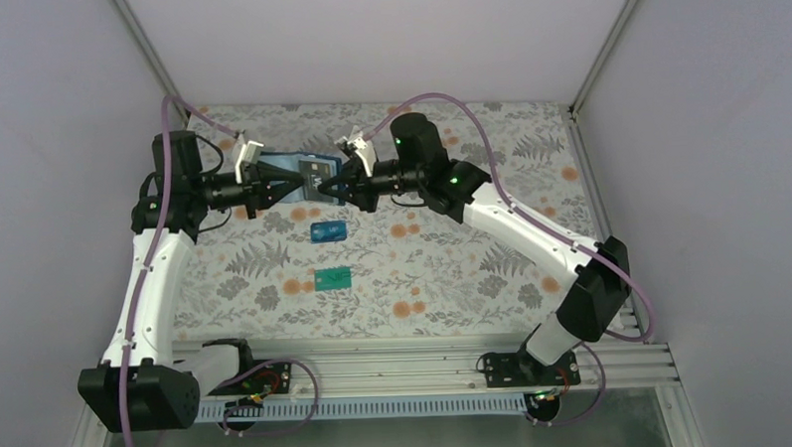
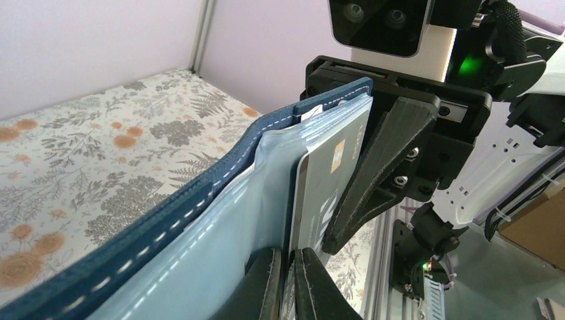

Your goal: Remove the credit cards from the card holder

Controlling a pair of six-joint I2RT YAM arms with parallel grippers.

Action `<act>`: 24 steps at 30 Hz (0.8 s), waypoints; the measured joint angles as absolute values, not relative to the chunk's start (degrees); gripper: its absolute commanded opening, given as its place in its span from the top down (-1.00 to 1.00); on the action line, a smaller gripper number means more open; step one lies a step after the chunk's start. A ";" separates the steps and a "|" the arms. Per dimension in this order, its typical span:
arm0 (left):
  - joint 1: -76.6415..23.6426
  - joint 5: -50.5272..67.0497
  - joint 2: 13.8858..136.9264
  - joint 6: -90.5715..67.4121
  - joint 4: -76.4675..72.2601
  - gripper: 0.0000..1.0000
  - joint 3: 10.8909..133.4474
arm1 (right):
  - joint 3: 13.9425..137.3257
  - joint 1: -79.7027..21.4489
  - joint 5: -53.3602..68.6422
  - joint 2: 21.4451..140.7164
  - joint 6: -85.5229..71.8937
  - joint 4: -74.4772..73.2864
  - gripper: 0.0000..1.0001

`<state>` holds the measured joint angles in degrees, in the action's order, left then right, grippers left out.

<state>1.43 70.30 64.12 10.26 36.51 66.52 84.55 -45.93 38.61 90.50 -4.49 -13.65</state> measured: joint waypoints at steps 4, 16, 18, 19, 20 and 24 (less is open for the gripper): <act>1.54 70.43 64.16 10.98 37.23 0.84 66.54 | 85.12 -45.87 39.51 91.44 -4.71 -13.28 0.92; 2.42 71.05 64.38 15.53 40.12 0.95 68.60 | 87.13 -45.54 41.28 92.90 -4.23 -13.52 0.74; 2.33 72.40 64.36 16.56 41.19 0.95 68.86 | 86.98 -45.54 41.85 92.82 -4.01 -13.32 0.78; 2.37 73.19 64.38 17.15 41.67 0.95 68.95 | 86.80 -45.54 42.13 92.64 -3.84 -13.19 0.79; 2.37 73.84 64.38 17.69 42.17 0.95 69.06 | 86.52 -45.52 42.46 92.29 -3.64 -13.13 0.80; 2.37 77.41 64.40 21.02 44.77 0.71 69.91 | 85.93 -45.50 43.77 90.96 -3.01 -13.08 0.82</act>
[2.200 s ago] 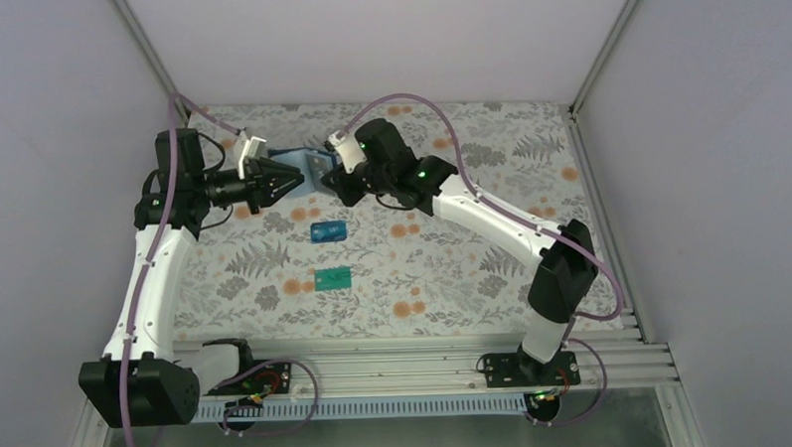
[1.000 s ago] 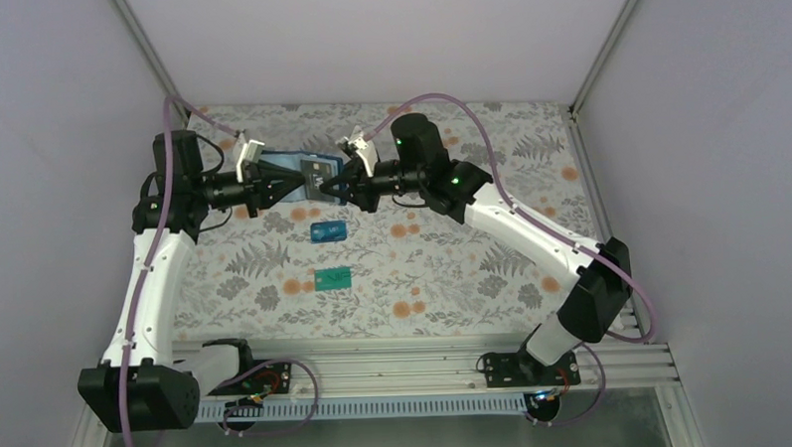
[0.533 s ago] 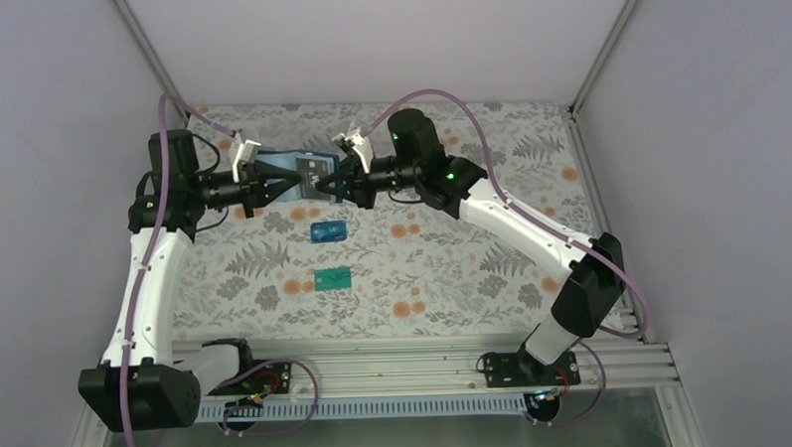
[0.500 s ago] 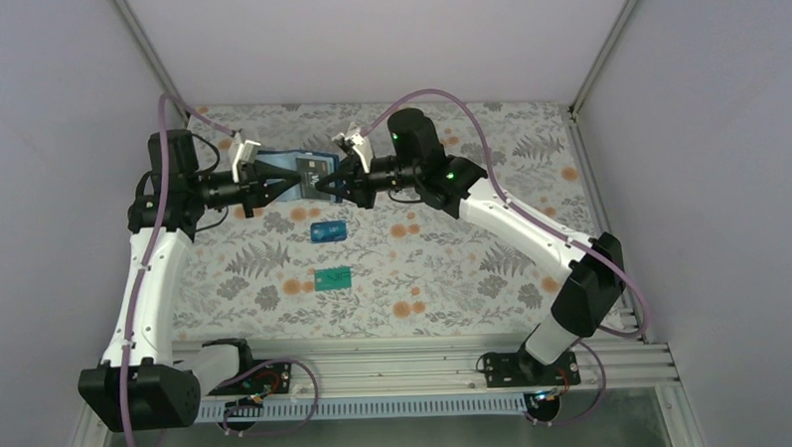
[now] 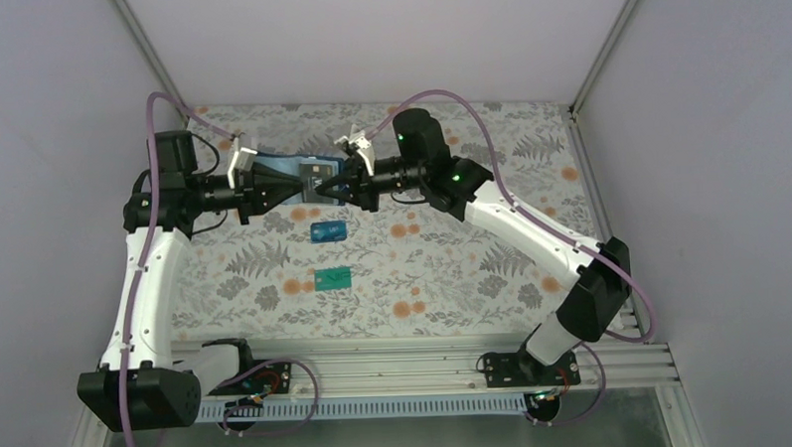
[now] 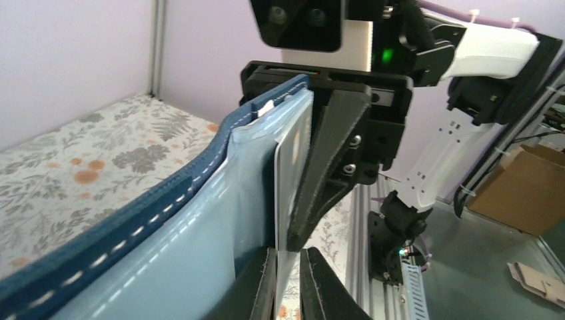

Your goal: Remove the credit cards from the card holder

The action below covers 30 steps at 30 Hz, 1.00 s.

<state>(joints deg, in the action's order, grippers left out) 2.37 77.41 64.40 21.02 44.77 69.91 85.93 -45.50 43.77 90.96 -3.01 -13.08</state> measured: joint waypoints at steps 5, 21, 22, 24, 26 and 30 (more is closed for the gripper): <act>2.22 79.18 64.38 21.63 46.15 0.70 70.72 | 85.95 -45.45 45.04 90.78 -2.92 -12.62 0.86; 1.19 77.12 64.40 19.09 45.04 0.84 72.38 | 88.03 -45.01 46.52 92.16 -2.90 -12.69 0.87; 1.19 77.10 64.42 18.87 45.06 0.93 72.49 | 87.85 -44.99 46.89 92.05 -2.66 -12.56 0.87; 1.02 77.25 64.58 18.57 44.97 0.95 72.71 | 87.64 -45.01 47.70 91.77 -2.11 -12.34 0.87; 0.84 77.54 64.64 18.41 44.82 0.95 72.86 | 87.64 -45.06 48.14 91.72 -1.98 -12.19 0.86; 0.86 78.96 64.64 19.53 45.58 0.95 72.88 | 87.64 -45.06 49.04 91.72 -1.96 -11.94 0.62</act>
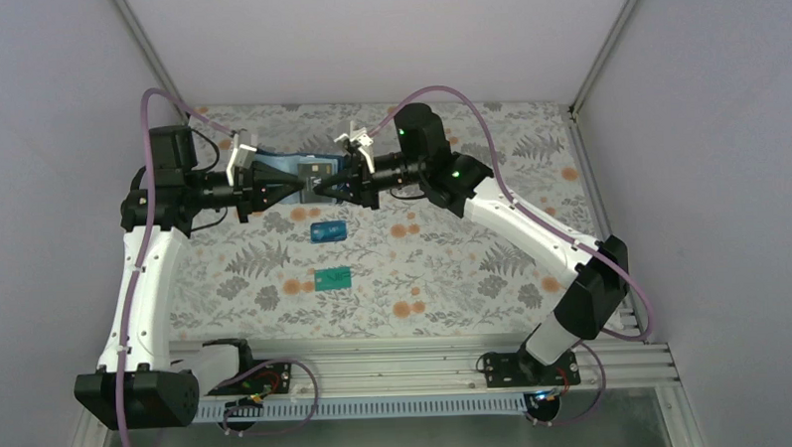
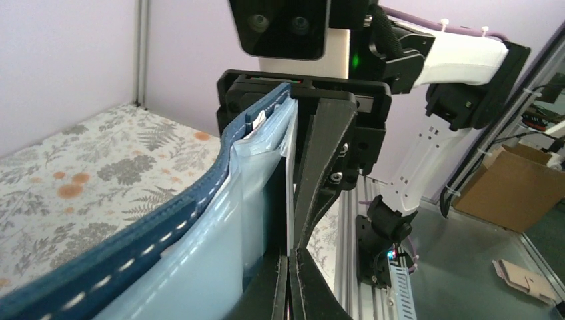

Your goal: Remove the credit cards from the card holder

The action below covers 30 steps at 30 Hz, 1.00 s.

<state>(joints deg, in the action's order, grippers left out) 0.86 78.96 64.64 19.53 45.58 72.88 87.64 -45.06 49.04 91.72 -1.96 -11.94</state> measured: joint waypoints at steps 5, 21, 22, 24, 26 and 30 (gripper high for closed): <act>1.02 81.30 64.66 22.57 48.73 0.95 73.87 | 86.85 -45.12 50.13 91.59 -2.02 -10.02 0.34; 1.87 84.09 64.62 23.59 50.76 0.95 73.97 | 77.30 -42.83 49.41 84.29 -0.71 -7.20 0.36; 1.87 84.12 64.60 23.62 50.78 0.95 73.97 | 77.30 -42.72 49.50 84.07 -0.89 -6.85 0.46; 1.87 84.12 64.53 23.79 50.98 0.95 73.97 | 77.32 -42.57 49.76 83.90 -0.80 -6.42 0.64; 1.89 84.07 64.51 24.16 51.16 0.95 73.97 | 77.32 -42.48 50.19 83.92 -0.93 -6.33 0.87; 2.09 83.85 64.49 24.93 51.22 0.95 73.97 | 77.32 -42.35 51.20 83.92 -0.89 -6.37 0.91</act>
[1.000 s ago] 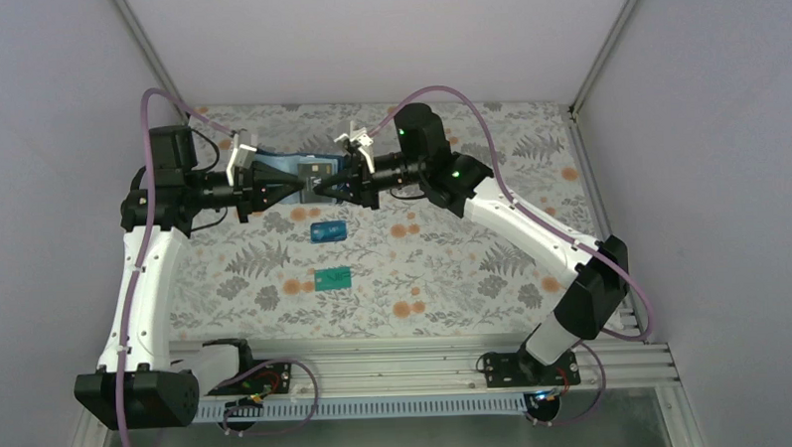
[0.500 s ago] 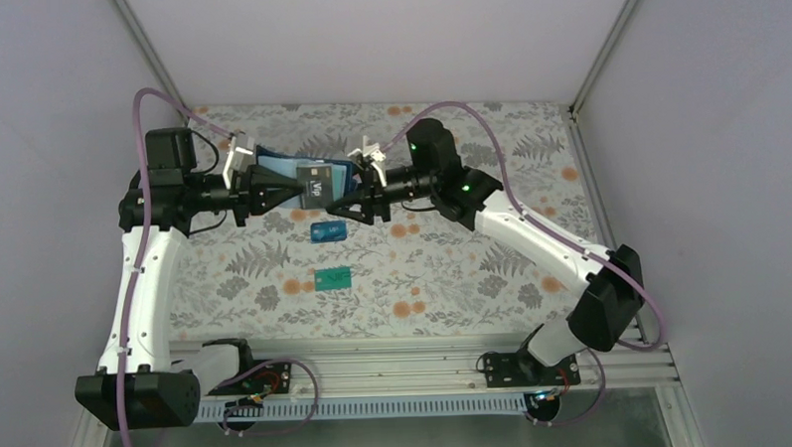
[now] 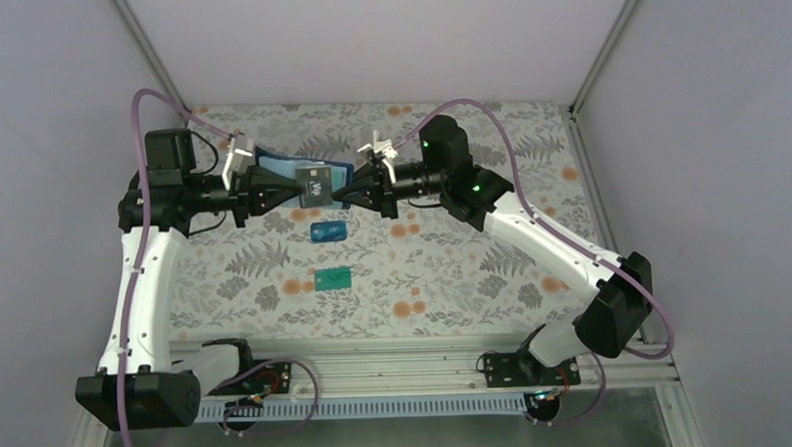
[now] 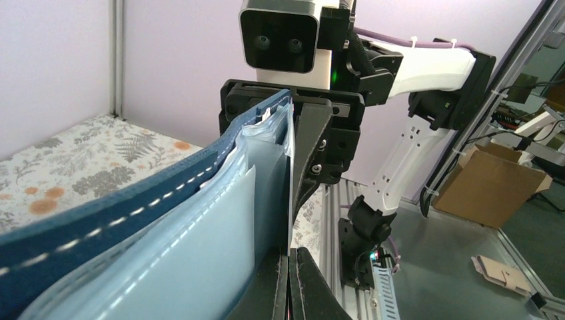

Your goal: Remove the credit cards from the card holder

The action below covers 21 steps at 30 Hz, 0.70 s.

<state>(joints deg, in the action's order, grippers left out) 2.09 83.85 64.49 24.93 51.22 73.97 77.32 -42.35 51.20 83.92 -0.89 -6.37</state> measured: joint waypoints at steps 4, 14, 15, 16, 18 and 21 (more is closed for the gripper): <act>2.09 83.81 64.42 25.26 51.33 0.82 73.93 | 77.32 -42.28 51.94 83.96 -0.86 -6.39 0.92; 2.09 82.98 63.96 23.14 49.36 0.91 73.82 | 77.32 -41.93 52.75 84.12 0.78 -8.67 0.92; 2.09 82.98 63.96 23.11 49.34 0.95 73.82 | 77.32 -41.93 52.75 84.12 0.99 -8.84 0.92; 2.09 82.98 63.96 23.05 49.36 0.95 73.82 | 77.32 -41.93 52.77 84.12 1.21 -8.93 0.92; 2.11 82.94 63.94 23.09 49.23 0.95 73.78 | 77.32 -41.91 52.95 84.12 1.61 -9.04 0.91; 2.11 82.94 63.92 23.14 49.30 0.95 73.73 | 77.34 -41.91 52.97 84.12 1.91 -9.28 0.91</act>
<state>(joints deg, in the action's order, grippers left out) 2.11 82.94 63.92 23.14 49.30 73.73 77.34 -41.91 52.97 84.12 1.91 -9.28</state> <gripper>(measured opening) 0.030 0.086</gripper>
